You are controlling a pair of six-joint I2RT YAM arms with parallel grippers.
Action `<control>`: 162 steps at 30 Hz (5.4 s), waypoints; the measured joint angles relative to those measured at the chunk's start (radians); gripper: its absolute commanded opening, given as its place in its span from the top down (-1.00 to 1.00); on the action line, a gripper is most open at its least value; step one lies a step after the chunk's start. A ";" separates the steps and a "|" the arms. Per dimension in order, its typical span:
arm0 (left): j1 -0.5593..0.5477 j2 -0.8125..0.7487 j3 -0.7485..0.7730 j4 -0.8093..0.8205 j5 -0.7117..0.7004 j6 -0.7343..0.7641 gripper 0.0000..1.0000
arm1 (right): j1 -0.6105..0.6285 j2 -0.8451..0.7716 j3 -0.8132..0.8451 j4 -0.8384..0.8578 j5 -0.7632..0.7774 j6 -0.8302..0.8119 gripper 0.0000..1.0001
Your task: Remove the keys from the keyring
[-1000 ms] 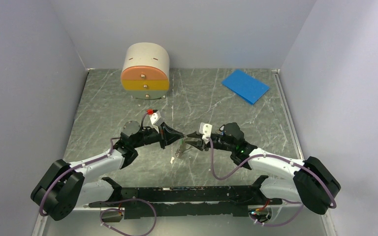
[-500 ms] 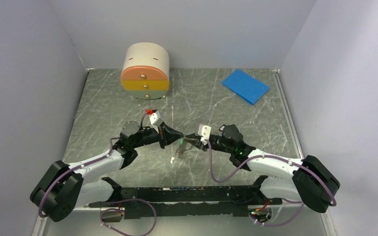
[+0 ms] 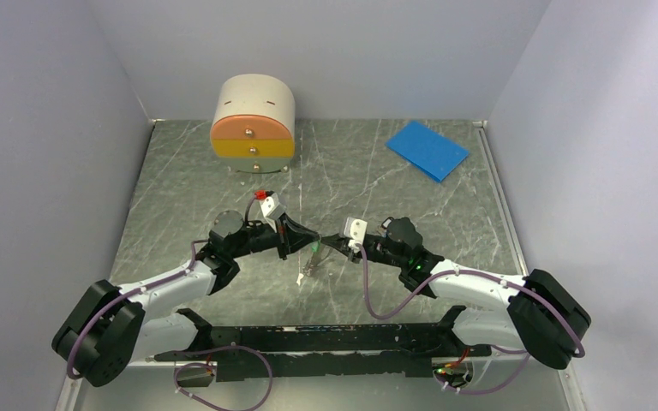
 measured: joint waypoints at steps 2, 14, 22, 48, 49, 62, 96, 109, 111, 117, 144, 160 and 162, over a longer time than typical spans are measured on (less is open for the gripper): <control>0.000 -0.002 0.000 -0.004 0.000 0.001 0.95 | 0.000 0.000 0.000 0.000 -0.001 0.000 1.00; 0.000 -0.004 -0.003 -0.001 0.039 0.030 0.95 | 0.000 -0.001 0.007 -0.015 -0.024 0.001 1.00; 0.001 -0.004 -0.003 -0.001 0.050 0.037 0.95 | 0.000 -0.002 0.021 -0.042 -0.031 0.019 1.00; -0.066 -0.089 0.031 -0.204 -0.052 0.124 0.95 | -0.022 -0.002 0.087 -0.182 0.007 0.263 1.00; -0.066 -0.089 0.035 -0.208 -0.052 0.126 0.95 | -0.022 -0.002 0.090 -0.183 0.008 0.270 1.00; -0.092 -0.120 0.056 -0.294 -0.126 0.171 0.95 | -0.021 -0.006 0.111 -0.228 0.073 0.412 1.00; -0.147 -0.145 0.036 -0.431 -0.250 0.203 0.87 | -0.151 -0.087 -0.032 0.045 0.125 0.569 1.00; -0.060 -0.140 0.049 -0.367 -0.234 0.145 0.20 | -0.230 -0.085 -0.077 0.179 -0.124 0.443 1.00; -0.031 -0.112 0.054 -0.327 -0.189 0.118 0.19 | -0.233 -0.078 -0.079 0.198 -0.158 0.426 1.00; -0.021 -0.036 0.097 -0.257 -0.058 0.084 0.17 | -0.235 -0.050 -0.079 0.212 -0.219 0.401 1.00; -0.023 0.121 0.169 -0.181 0.113 0.043 0.95 | -0.236 -0.038 -0.079 0.222 -0.265 0.406 1.00; -0.083 0.146 0.174 -0.199 -0.007 0.006 0.95 | -0.237 -0.059 -0.122 0.283 -0.174 0.476 1.00; -0.086 0.145 0.177 -0.212 -0.036 0.007 0.95 | -0.237 -0.050 -0.127 0.301 -0.172 0.485 1.00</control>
